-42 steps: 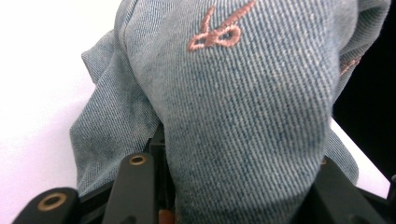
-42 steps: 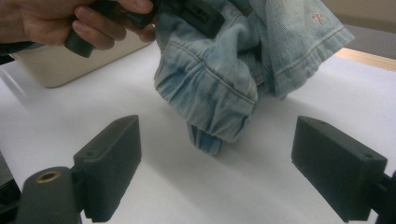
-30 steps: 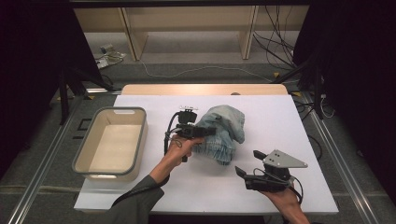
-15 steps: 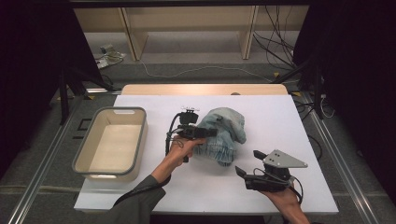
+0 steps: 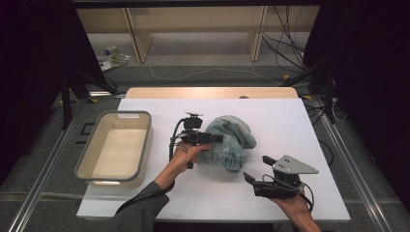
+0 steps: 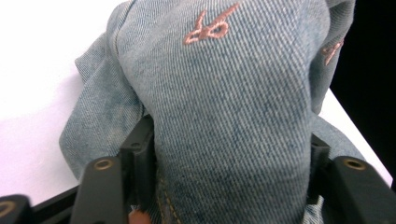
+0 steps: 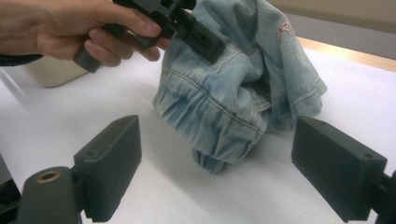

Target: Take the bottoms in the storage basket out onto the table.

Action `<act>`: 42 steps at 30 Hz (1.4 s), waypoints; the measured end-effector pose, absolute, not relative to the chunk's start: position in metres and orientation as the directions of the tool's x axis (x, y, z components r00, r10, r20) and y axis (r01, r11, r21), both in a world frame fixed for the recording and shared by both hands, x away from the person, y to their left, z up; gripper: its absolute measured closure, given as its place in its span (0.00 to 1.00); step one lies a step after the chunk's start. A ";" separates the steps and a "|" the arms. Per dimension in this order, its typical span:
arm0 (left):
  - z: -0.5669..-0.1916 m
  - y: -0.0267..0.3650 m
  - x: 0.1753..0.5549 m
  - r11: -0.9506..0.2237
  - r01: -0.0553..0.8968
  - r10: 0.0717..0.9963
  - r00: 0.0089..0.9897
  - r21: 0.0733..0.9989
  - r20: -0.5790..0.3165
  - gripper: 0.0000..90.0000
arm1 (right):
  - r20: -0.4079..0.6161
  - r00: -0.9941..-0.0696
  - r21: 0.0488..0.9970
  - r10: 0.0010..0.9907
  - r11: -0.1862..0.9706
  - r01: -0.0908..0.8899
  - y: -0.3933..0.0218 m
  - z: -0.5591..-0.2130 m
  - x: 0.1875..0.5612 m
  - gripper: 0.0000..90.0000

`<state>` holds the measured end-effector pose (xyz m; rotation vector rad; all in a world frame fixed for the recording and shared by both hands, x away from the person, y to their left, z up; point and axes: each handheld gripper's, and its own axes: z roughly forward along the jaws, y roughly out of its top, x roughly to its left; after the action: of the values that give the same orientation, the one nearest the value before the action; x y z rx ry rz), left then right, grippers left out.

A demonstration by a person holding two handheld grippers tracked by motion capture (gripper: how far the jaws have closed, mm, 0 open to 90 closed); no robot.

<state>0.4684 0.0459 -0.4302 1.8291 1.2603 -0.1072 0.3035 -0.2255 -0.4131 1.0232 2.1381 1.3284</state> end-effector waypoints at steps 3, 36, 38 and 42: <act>-0.429 0.049 0.469 -0.095 0.792 0.706 0.481 0.603 -0.520 0.38 | 0.027 -0.639 0.891 0.768 0.271 0.364 -0.225 -0.413 0.304 0.19; -0.421 0.072 0.462 -0.082 0.788 0.675 0.494 0.610 -0.548 0.08 | 0.027 -0.639 0.890 0.768 0.272 0.365 -0.225 -0.414 0.303 0.19; -0.421 0.072 0.462 -0.082 0.788 0.676 0.494 0.611 -0.547 0.07 | 0.027 -0.640 0.890 0.768 0.273 0.365 -0.225 -0.414 0.303 0.19; -0.422 0.079 0.461 -0.065 0.784 0.679 0.488 0.617 -0.549 0.07 | 0.028 -0.637 0.890 0.770 0.271 0.367 -0.225 -0.414 0.303 0.19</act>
<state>0.4609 0.0793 -0.4218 1.7880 1.2357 -0.1396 0.3025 -0.2251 -0.4135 1.0277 2.1361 1.3256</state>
